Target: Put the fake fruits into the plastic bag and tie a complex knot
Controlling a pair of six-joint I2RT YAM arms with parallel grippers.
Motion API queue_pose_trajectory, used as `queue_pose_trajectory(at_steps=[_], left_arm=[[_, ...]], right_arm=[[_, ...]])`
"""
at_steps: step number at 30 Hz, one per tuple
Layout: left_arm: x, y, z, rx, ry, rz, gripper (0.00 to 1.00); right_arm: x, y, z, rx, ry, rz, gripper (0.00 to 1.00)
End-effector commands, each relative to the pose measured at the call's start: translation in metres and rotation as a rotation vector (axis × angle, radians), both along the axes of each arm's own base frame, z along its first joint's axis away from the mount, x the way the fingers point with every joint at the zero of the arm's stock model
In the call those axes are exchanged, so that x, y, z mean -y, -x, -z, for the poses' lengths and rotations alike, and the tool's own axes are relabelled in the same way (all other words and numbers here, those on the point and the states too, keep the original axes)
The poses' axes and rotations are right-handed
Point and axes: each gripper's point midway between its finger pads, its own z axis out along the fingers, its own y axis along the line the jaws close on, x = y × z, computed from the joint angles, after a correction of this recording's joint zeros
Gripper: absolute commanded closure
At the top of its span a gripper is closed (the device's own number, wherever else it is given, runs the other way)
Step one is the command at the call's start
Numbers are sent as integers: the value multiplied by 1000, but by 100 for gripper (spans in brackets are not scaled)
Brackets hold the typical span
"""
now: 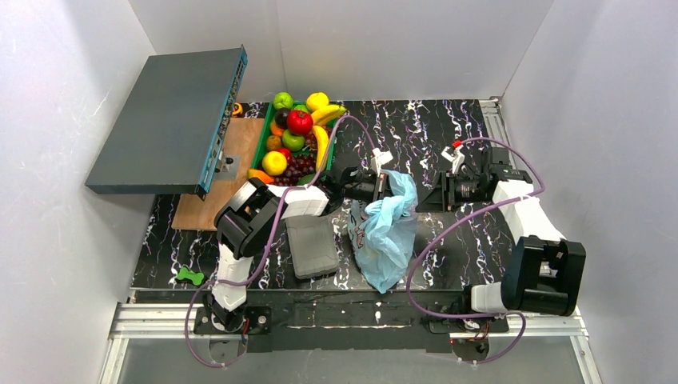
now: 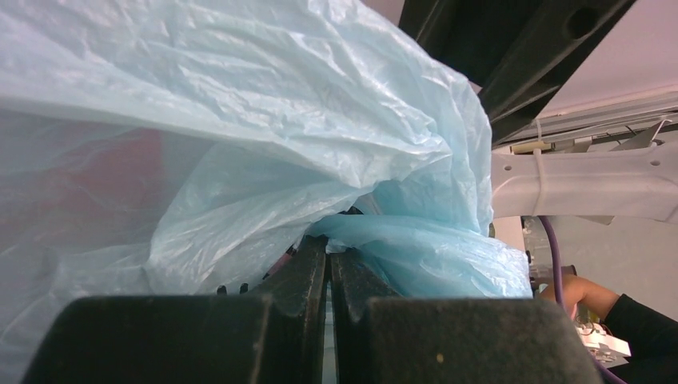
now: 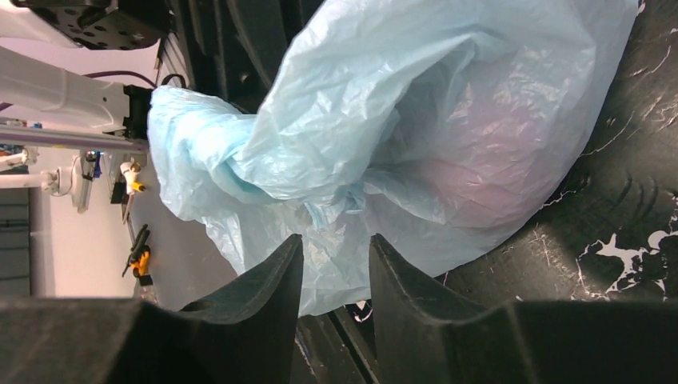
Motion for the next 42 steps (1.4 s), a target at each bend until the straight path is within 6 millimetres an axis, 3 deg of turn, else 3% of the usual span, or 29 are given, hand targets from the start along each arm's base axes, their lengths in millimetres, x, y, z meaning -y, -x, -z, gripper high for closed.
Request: queue_pose_trajectory(at_steps=[1, 7, 16, 27, 33, 40, 42], left_arm=[[3, -4, -21, 50, 50, 19, 100], [3, -3, -23, 46, 53, 27, 100], [7, 7, -22, 62, 43, 61, 100], [5, -3, -25, 47, 60, 31, 100], [4, -3, -25, 50, 59, 33, 100], [6, -5, -27, 48, 67, 28, 100], [6, -5, -28, 54, 69, 32, 100]], right_arm=[[-5, -9, 3, 12, -6, 20, 59], [-33, -24, 2, 37, -22, -14, 59], [-69, -48, -28, 105, -67, -29, 54], [-32, -11, -2, 81, 39, -79, 31], [-30, -1, 5, 73, 40, -94, 34], [-41, -7, 13, 18, -11, -90, 37], [-41, -10, 13, 20, -9, -84, 43]])
